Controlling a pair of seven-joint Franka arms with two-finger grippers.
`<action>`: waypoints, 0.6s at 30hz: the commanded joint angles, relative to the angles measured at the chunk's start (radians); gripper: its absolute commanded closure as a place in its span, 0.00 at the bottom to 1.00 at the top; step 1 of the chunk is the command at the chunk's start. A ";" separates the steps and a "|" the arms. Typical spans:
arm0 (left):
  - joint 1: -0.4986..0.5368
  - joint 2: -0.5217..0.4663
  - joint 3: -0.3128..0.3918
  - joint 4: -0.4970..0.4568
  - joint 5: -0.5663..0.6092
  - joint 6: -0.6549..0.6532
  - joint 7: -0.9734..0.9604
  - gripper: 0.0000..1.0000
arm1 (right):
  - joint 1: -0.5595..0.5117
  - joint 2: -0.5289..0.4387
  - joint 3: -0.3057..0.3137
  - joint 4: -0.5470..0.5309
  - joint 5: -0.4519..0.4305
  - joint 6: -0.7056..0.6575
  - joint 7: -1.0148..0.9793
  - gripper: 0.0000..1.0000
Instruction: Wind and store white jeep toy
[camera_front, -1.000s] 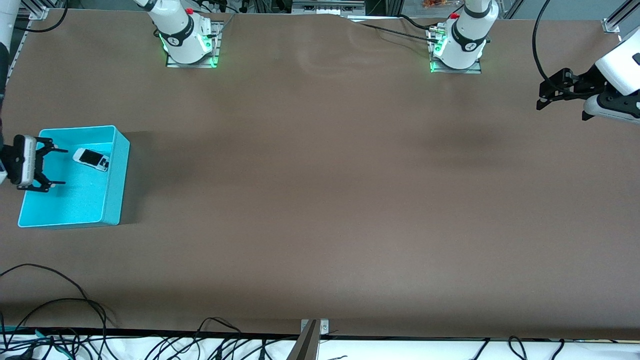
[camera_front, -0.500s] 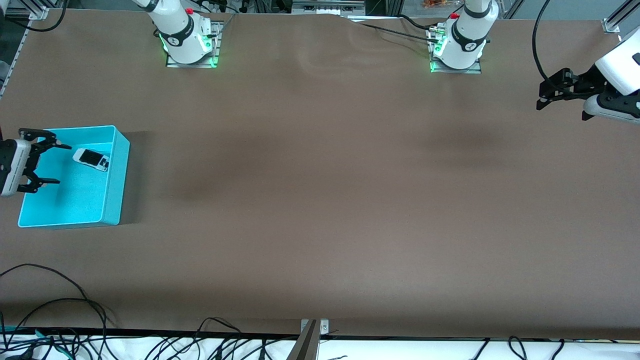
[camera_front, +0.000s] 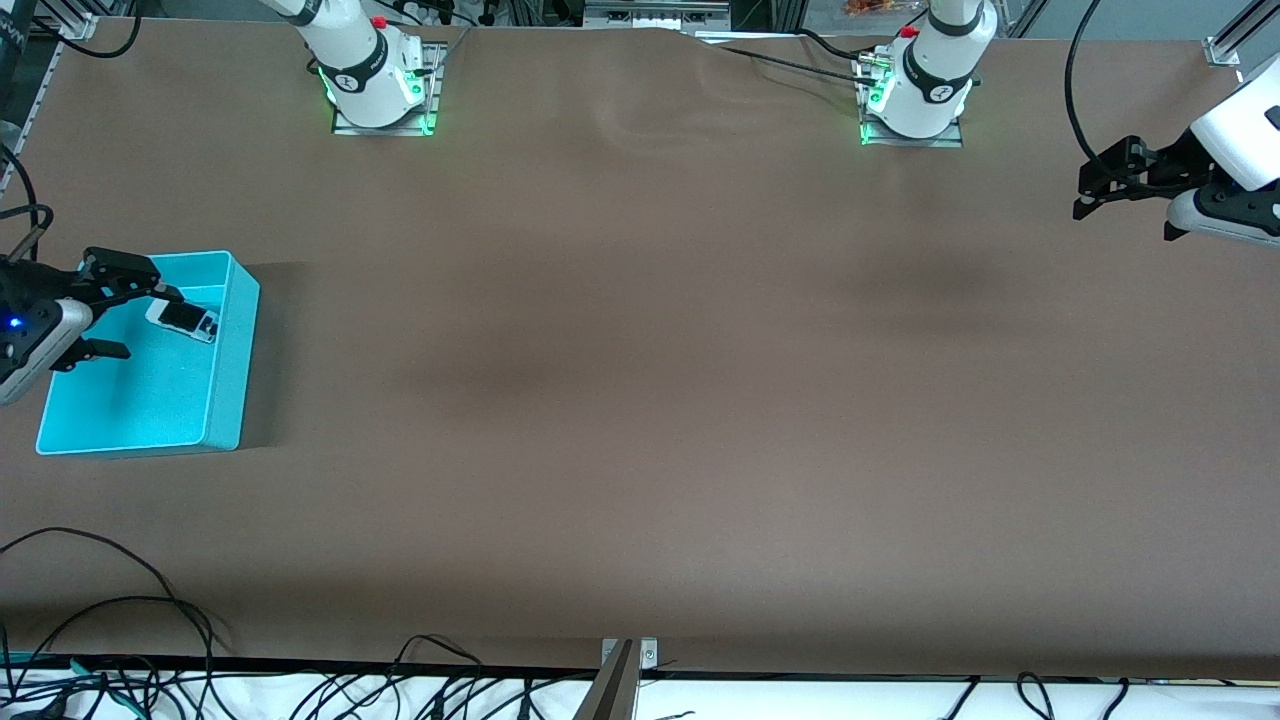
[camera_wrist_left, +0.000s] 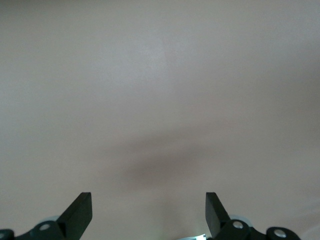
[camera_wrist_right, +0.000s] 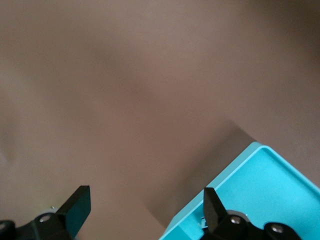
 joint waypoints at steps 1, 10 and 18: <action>0.005 0.005 0.000 0.026 -0.021 -0.024 0.018 0.00 | 0.010 0.005 -0.004 0.051 -0.028 -0.029 0.137 0.00; 0.005 0.005 0.000 0.026 -0.021 -0.024 0.018 0.00 | -0.017 -0.050 0.171 0.063 -0.183 0.031 0.364 0.00; 0.005 0.005 0.000 0.026 -0.023 -0.024 0.018 0.00 | -0.201 -0.176 0.451 -0.056 -0.287 0.073 0.732 0.00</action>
